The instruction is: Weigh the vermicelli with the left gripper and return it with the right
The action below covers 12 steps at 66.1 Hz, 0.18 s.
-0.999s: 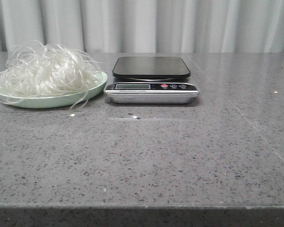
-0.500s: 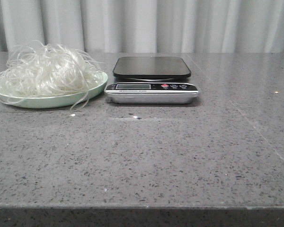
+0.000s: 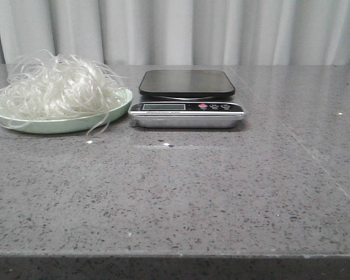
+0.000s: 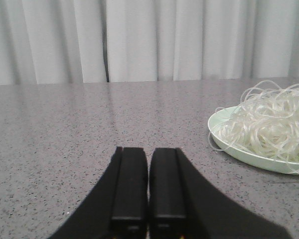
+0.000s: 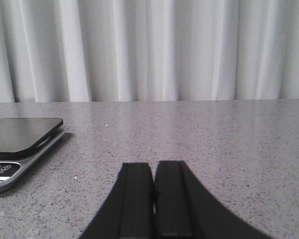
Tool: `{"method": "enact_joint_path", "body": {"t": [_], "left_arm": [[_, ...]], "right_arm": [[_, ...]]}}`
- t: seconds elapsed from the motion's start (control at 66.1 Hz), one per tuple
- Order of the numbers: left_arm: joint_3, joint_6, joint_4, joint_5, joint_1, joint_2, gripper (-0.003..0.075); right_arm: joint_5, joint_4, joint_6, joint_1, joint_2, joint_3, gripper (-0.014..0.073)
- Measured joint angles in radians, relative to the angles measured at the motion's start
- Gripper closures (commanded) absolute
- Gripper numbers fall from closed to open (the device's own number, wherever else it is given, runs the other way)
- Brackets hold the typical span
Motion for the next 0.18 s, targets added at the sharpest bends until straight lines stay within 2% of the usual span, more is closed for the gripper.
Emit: {"method": "enact_joint_path", "body": {"t": [0.182], "left_arm": [[0.0, 0.0, 0.0, 0.0, 0.0, 0.0, 0.0594]], "right_arm": [[0.0, 0.0, 0.0, 0.0, 0.0, 0.0, 0.0436]]}}
